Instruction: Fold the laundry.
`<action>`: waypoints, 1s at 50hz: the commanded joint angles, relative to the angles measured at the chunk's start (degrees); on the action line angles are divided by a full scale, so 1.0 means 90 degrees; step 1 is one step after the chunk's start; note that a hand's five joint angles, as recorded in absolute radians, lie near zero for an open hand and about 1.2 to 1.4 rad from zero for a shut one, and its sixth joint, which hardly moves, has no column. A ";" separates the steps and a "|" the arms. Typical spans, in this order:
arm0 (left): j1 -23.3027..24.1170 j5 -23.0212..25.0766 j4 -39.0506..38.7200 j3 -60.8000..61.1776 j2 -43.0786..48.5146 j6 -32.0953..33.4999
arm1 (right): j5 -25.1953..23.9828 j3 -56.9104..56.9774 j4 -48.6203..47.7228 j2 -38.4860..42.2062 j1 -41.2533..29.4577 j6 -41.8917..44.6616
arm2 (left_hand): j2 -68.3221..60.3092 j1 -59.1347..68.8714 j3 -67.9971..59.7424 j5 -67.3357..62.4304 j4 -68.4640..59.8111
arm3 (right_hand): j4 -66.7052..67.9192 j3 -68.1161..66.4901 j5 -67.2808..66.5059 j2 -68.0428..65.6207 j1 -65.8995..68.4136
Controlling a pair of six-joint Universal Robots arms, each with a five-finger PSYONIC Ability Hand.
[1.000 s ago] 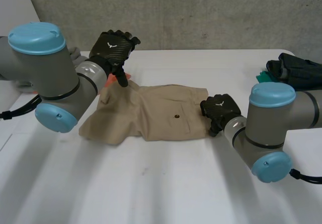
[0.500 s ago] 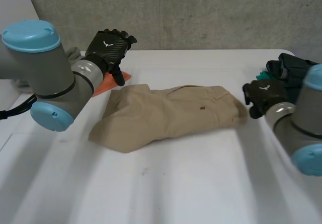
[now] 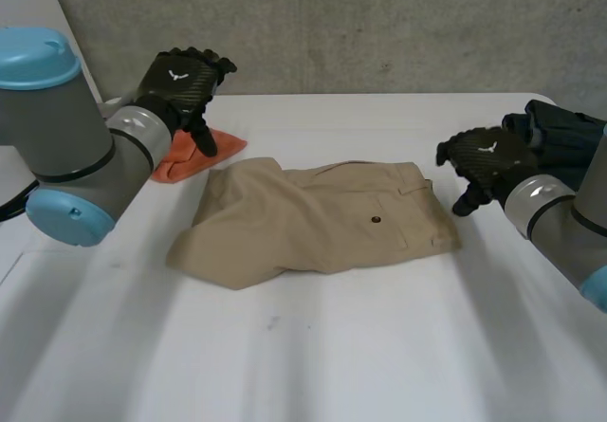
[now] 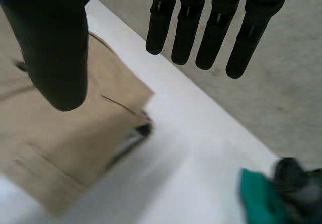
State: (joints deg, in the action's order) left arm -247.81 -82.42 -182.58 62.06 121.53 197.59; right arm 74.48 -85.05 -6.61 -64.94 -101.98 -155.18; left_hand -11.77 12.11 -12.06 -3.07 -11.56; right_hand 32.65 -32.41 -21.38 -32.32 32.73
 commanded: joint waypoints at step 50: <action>-0.0220 0.0349 -0.0006 0.0165 -0.0125 -0.0636 | -0.0093 -0.0306 -0.0096 0.0155 0.1166 0.0863 | 0.0197 -0.0235 0.0229 0.0341 0.0174 | 0.5261 -0.5288 -0.5402 -0.5297 0.5253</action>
State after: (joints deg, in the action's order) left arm -249.27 -79.34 -182.65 63.35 121.00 192.01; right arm 71.60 -88.10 -12.05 -62.12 -93.00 -156.02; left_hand -11.77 12.11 -12.05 -3.07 -11.57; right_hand 68.35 -67.55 -56.63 -67.55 61.86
